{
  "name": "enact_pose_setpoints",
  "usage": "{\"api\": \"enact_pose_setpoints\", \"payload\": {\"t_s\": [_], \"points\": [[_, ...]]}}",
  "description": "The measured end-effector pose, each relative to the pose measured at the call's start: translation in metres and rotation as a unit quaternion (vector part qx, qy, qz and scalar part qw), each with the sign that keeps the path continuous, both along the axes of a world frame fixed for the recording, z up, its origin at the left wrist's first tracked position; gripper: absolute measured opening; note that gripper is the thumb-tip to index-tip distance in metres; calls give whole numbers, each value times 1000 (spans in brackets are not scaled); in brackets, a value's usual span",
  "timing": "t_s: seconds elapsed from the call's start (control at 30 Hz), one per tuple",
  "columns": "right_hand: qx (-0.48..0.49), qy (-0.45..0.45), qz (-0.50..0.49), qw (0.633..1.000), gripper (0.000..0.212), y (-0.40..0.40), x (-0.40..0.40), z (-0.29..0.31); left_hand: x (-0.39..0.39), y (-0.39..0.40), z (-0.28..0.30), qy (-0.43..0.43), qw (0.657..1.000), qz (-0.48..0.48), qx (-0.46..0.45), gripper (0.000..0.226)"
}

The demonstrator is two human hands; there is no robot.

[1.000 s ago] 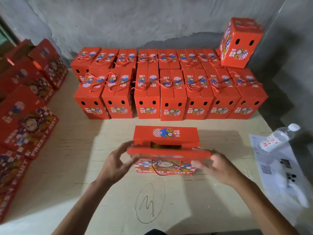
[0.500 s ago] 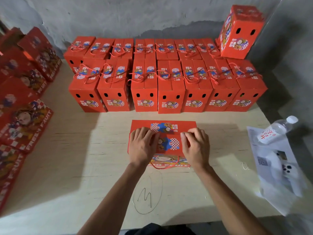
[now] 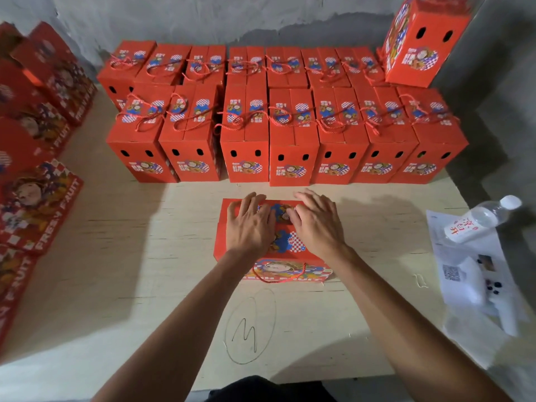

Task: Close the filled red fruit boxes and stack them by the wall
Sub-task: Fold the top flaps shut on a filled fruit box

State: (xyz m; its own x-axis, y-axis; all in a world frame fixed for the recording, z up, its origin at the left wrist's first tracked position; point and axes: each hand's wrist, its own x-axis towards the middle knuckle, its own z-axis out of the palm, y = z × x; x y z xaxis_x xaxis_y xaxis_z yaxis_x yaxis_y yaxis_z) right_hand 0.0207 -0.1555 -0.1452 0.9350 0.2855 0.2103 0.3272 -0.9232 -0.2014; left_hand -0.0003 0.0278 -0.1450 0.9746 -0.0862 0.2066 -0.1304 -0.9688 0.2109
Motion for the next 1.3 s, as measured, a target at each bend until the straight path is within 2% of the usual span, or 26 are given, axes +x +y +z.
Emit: {"api": "enact_pose_setpoints", "payload": {"t_s": [0.2, 0.37, 0.47, 0.57, 0.7, 0.77, 0.83, 0.9, 0.97, 1.03, 1.07, 1.13, 1.2, 1.3], "points": [[35, 11, 32, 999, 32, 5, 6, 0, 8, -2, -7, 22, 998, -65, -13, 42], [29, -19, -11, 999, 32, 11, 3, 2, 16, -9, -9, 58, 998, -34, -10, 61], [-42, 6, -48, 998, 41, 15, 5, 5, 19, -8, -10, 78, 996, -40, 12, 62], [-59, 46, -103, 992, 54, 24, 6, 14, 20, -8, -8, 74, 996, -47, 11, 60], [-85, 94, -159, 979, 70, 36, 8, 20, 8, -11, -3, 27, 999, 7, -37, 50], [-87, 105, -193, 972, 76, 30, 5, 20, -10, -13, -2, -5, 994, 59, -96, 49], [-85, 114, -235, 961, 80, 21, 3, 19, -34, -14, -3, -44, 978, 106, -177, 56], [-86, 135, -262, 952, 81, 15, 2, 19, -56, -13, -10, -58, 947, 178, -261, 74], [-88, 170, -266, 945, 80, 8, -4, 18, -72, -15, -20, -12, 882, 261, -393, 87], [-57, 222, -277, 933, 76, -3, -11, 17, -74, -19, -24, 12, 801, 262, -538, 71], [-34, 257, -292, 920, 77, -9, -14, 16, -71, -19, -23, 12, 780, 250, -574, 61], [14, 318, -320, 892, 83, -18, -19, 15, -59, -15, -18, 21, 773, 224, -593, 53], [72, 342, -332, 876, 87, -17, -25, 13, -48, -9, -17, 34, 761, 212, -613, 51], [225, 339, -345, 846, 75, -11, -29, 7, -37, -3, -18, 40, 759, 300, -576, 53]]}}
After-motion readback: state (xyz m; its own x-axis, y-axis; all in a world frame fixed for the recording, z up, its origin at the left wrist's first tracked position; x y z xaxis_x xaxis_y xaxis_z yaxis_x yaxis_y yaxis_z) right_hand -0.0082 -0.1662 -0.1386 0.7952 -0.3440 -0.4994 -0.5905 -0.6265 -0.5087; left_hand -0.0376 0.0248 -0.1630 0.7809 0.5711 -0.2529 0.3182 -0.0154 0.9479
